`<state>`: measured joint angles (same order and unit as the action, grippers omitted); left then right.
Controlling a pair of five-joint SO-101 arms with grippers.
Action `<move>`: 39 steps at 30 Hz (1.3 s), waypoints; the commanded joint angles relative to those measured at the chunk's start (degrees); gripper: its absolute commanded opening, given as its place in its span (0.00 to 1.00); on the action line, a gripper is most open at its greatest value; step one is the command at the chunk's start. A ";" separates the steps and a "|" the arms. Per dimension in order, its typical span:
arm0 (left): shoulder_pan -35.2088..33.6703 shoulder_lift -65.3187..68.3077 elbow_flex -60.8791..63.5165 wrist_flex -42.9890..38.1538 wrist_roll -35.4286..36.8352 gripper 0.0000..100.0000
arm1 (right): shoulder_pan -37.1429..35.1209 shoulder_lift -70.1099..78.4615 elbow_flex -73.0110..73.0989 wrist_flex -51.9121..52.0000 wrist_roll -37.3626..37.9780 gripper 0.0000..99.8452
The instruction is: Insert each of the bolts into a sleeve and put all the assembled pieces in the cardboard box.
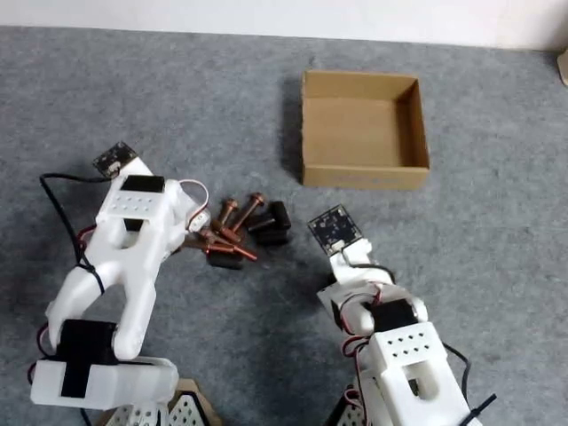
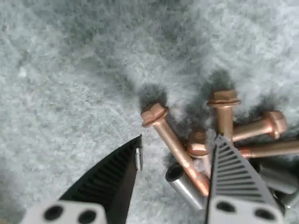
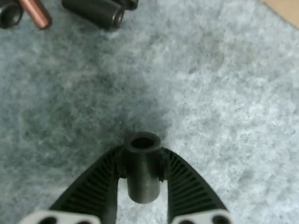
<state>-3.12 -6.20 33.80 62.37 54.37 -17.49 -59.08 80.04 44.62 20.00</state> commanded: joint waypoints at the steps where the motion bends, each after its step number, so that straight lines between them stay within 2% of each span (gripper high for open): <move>1: 2.77 -0.66 -3.91 0.18 -1.76 0.23 | 0.66 -0.66 -0.57 -1.54 0.62 0.00; 4: 5.14 -0.31 -5.67 0.18 -5.19 0.23 | 0.66 -0.66 -0.48 -1.54 0.62 0.00; 12: 6.73 -0.13 -5.23 -4.48 -5.19 0.23 | 0.57 -0.57 -0.48 -1.54 0.62 0.00; 17: 6.64 2.15 -5.85 -4.75 -5.19 0.23 | 0.40 -0.66 0.84 -1.80 0.62 0.00; 27: 6.55 18.42 -13.41 -4.66 -5.19 0.23 | 0.40 -0.66 0.92 -1.80 0.62 0.00; 39: 3.74 20.70 -18.42 -4.48 -5.27 0.23 | 0.40 -0.66 1.80 -3.82 0.62 0.00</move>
<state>2.33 14.99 18.42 58.33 49.45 -17.49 -59.08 82.15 42.07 20.00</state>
